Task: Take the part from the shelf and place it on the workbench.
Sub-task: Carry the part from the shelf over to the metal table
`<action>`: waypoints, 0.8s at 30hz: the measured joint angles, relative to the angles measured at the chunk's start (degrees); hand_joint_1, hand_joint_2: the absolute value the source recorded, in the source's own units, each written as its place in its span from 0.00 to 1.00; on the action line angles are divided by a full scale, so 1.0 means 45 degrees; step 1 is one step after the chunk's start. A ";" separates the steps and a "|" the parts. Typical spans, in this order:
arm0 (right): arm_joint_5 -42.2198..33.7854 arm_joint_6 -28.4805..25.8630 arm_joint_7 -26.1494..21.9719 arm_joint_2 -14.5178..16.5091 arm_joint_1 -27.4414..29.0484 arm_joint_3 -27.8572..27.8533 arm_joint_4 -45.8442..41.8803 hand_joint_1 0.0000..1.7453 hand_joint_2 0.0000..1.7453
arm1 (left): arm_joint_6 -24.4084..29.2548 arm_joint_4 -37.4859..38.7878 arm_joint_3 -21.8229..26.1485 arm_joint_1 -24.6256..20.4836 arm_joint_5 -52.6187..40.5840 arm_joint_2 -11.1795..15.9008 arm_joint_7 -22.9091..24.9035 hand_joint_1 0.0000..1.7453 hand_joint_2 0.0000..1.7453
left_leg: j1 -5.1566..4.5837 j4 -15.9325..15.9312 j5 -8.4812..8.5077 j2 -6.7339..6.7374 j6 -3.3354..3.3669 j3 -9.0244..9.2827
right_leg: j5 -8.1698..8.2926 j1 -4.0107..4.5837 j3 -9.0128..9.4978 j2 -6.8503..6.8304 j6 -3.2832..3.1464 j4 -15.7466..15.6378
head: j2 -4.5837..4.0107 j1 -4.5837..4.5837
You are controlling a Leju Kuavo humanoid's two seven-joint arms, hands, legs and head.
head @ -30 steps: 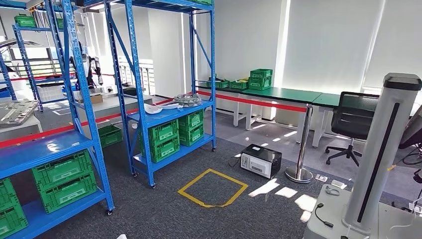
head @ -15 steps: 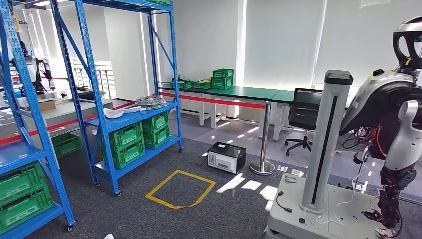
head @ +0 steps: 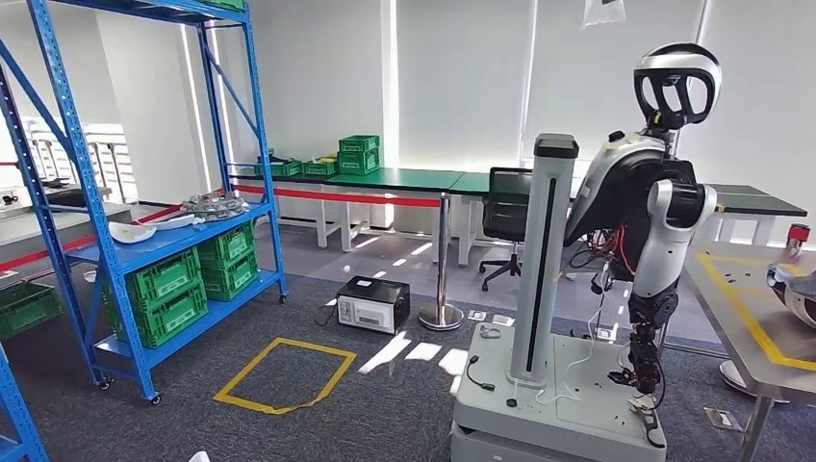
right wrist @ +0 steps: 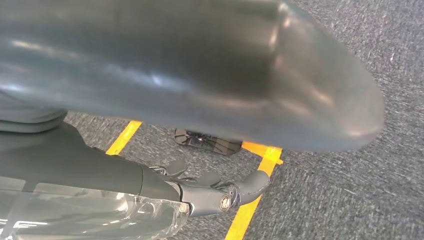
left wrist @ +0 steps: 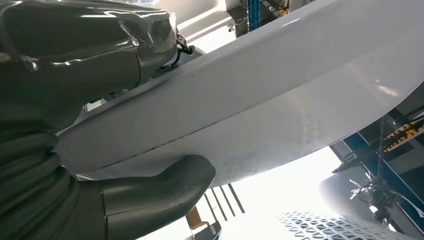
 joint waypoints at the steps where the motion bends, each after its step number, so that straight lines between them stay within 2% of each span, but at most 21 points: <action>1: 0.0001 0.0016 -0.0004 -0.0004 0.0020 0.0004 -0.0015 0.00 0.00 | 0.0000 0.0000 0.0013 -0.0003 0.0010 -0.0001 0.0013 1.00 1.00 | 0.0021 0.0005 -0.0009 0.0103 -0.0057 0.0007 | 0.0029 0.0006 -0.0039 0.0139 -0.0094 0.0011 | 0.0001 -0.0006; 2: 0.0001 0.0030 -0.0006 -0.0007 0.0048 0.0008 -0.0030 0.00 0.00 | 0.0001 0.0000 0.0033 -0.0009 0.0019 -0.0003 0.0029 1.00 1.00 | 0.0066 0.0083 -0.0094 0.0028 -0.0125 -0.0022 | 0.0063 -0.0009 -0.0074 0.0269 -0.0175 0.0001 | 0.0001 -0.0014; 4: 0.0002 0.0067 -0.0019 -0.0021 0.0063 0.0028 -0.0070 0.00 0.00 | 0.0000 -0.0002 0.0073 -0.0015 0.0039 0.0002 0.0063 1.00 1.00 | 0.0167 0.0849 -0.0647 -0.0568 -0.0249 -0.0356 | 0.0140 -0.0057 -0.0126 0.0528 -0.0328 -0.0024 | 0.0001 -0.0032; 5: 0.0001 0.0084 -0.0033 -0.0027 0.0056 0.0041 -0.0089 0.00 0.00 | -0.0001 -0.0004 0.0085 -0.0016 0.0047 0.0008 0.0083 1.00 1.00 | 0.0205 0.1642 -0.1098 -0.0981 -0.0284 -0.0711 | 0.0172 -0.0054 -0.0172 0.0661 -0.0384 -0.0025 | 0.0000 -0.0049; 6: 0.0001 0.0095 -0.0047 -0.0034 0.0044 0.0053 -0.0104 0.00 0.00 | -0.0001 -0.0005 0.0090 -0.0015 0.0057 0.0014 0.0096 1.00 1.00 | 0.0220 0.2567 -0.1537 -0.1252 -0.0291 -0.1133 | 0.0204 -0.0025 -0.0223 0.0798 -0.0433 -0.0022 | 0.0000 -0.0063; 7: 0.0000 0.0102 -0.0063 -0.0038 0.0038 0.0062 -0.0117 0.00 0.00 | 0.0000 -0.0005 0.0092 -0.0014 0.0062 0.0019 0.0113 1.00 1.00 | 0.0221 0.3363 -0.1837 -0.1386 -0.0285 -0.1512 | 0.0237 0.0011 -0.0274 0.0949 -0.0470 -0.0019 | 0.0000 -0.0077; 8: 0.0000 0.0103 -0.0074 -0.0039 0.0043 0.0066 -0.0124 0.00 0.00 | 0.0001 -0.0005 0.0092 -0.0014 0.0063 0.0021 0.0130 1.00 1.00 | 0.0220 0.3785 -0.1909 -0.1445 -0.0260 -0.1720 | 0.0272 0.0048 -0.0315 0.1110 -0.0495 -0.0017 | 0.0001 -0.0089; 9: 0.0000 0.0103 -0.0083 -0.0039 0.0054 0.0068 -0.0128 0.00 0.00 | 0.0004 -0.0005 0.0092 -0.0015 0.0064 0.0019 0.0147 1.00 1.00 | 0.0217 0.3689 -0.1723 -0.1481 -0.0213 -0.1677 | 0.0306 0.0080 -0.0339 0.1273 -0.0505 -0.0015 | 0.0002 -0.0095; 10: 0.0000 0.0103 -0.0089 -0.0039 0.0062 0.0070 -0.0129 0.00 0.00 | 0.0005 -0.0005 0.0092 -0.0016 0.0066 0.0018 0.0162 1.00 1.00 | 0.0215 0.3070 -0.1319 -0.1556 -0.0146 -0.1369 | 0.0338 0.0103 -0.0347 0.1442 -0.0493 -0.0015 | 0.0004 -0.0101; 12: 0.0000 0.0103 -0.0102 -0.0030 0.0054 0.0081 -0.0131 0.00 0.00 | 0.0009 -0.0010 0.0093 -0.0024 0.0072 0.0013 0.0183 1.00 1.00 | 0.0200 0.1258 -0.0496 -0.2013 0.0021 -0.0459 | 0.0416 0.0132 -0.0364 0.1757 -0.0427 -0.0013 | 0.0004 -0.0107; 13: 0.0000 0.0103 -0.0109 -0.0028 0.0043 0.0095 -0.0132 0.00 0.00 | 0.0013 -0.0013 0.0095 -0.0039 0.0076 0.0012 0.0192 1.00 1.00 | 0.0176 0.0611 -0.0278 -0.2218 0.0085 -0.0145 | 0.0466 0.0126 -0.0399 0.1886 -0.0374 -0.0014 | 0.0004 -0.0120; 14: 0.0000 0.0103 -0.0115 -0.0028 0.0038 0.0112 -0.0136 0.00 0.00 | 0.0018 -0.0017 0.0096 -0.0054 0.0079 0.0010 0.0207 1.00 1.00 | 0.0141 0.0281 -0.0214 -0.2355 0.0130 -0.0005 | 0.0520 0.0110 -0.0447 0.2000 -0.0309 -0.0017 | 0.0002 -0.0121; 16: 0.0000 0.0103 -0.0120 -0.0022 0.0068 0.0142 -0.0138 0.00 0.00 | 0.0033 -0.0022 0.0096 -0.0093 0.0080 -0.0004 0.0236 1.00 1.00 | 0.0057 0.0178 -0.0181 -0.2208 0.0210 -0.0008 | 0.0646 0.0060 -0.0532 0.2221 -0.0133 -0.0090 | 0.0004 -0.0138; 17: 0.0001 0.0102 -0.0120 -0.0022 0.0093 0.0152 -0.0141 0.00 0.00 | 0.0036 -0.0027 0.0095 -0.0112 0.0079 -0.0020 0.0247 1.00 1.00 | 0.0060 0.0079 -0.0087 -0.2063 0.0264 0.0033 | 0.0674 0.0056 -0.0593 0.2201 -0.0071 -0.0079 | 0.0002 -0.0132; 18: 0.0002 0.0099 -0.0122 -0.0021 0.0112 0.0160 -0.0141 0.00 0.00 | 0.0043 -0.0035 0.0094 -0.0130 0.0079 -0.0044 0.0261 1.00 1.00 | 0.0067 -0.0046 0.0024 -0.1914 0.0339 0.0081 | 0.0591 0.0086 -0.0705 0.2008 -0.0053 0.0071 | 0.0004 -0.0121; 19: 0.0002 0.0093 -0.0123 -0.0033 0.0105 0.0174 -0.0142 0.00 0.00 | 0.0046 -0.0047 0.0095 -0.0143 0.0081 -0.0066 0.0273 1.00 1.00 | 0.0075 -0.0167 0.0140 -0.1748 0.0420 0.0116 | 0.0353 0.0123 -0.0938 0.1710 -0.0085 0.0506 | 0.0004 -0.0107; 21: 0.0001 0.0080 -0.0125 -0.0070 0.0062 0.0209 -0.0143 0.00 0.00 | 0.0053 -0.0064 0.0094 -0.0140 0.0081 -0.0092 0.0304 1.00 1.00 | 0.0046 -0.0272 0.0268 -0.1395 0.0527 0.0086 | -0.0437 0.0158 -0.1697 0.1074 -0.0199 0.2133 | 0.0004 -0.0078; 22: 0.0001 0.0074 -0.0125 -0.0083 0.0045 0.0228 -0.0142 0.00 0.00 | 0.0056 -0.0068 0.0092 -0.0127 0.0080 -0.0093 0.0311 1.00 1.00 | 0.0018 -0.0267 0.0291 -0.1205 0.0547 0.0041 | -0.0793 0.0139 -0.2087 0.0932 -0.0204 0.3032 | 0.0004 -0.0078; 23: 0.0002 0.0064 -0.0125 -0.0085 0.0050 0.0243 -0.0141 0.00 0.00 | 0.0060 -0.0068 0.0091 -0.0114 0.0076 -0.0094 0.0318 1.00 1.00 | 0.0000 -0.0263 0.0298 -0.1022 0.0545 0.0009 | -0.0987 0.0111 -0.2294 0.0854 -0.0162 0.3602 | 0.0003 -0.0072; 24: 0.0004 0.0051 -0.0125 -0.0081 0.0071 0.0254 -0.0140 0.00 0.00 | 0.0064 -0.0068 0.0090 -0.0105 0.0070 -0.0096 0.0322 1.00 1.00 | -0.0011 -0.0256 0.0301 -0.0851 0.0539 -0.0012 | -0.1000 0.0083 -0.2237 0.0787 -0.0077 0.3682 | 0.0004 -0.0066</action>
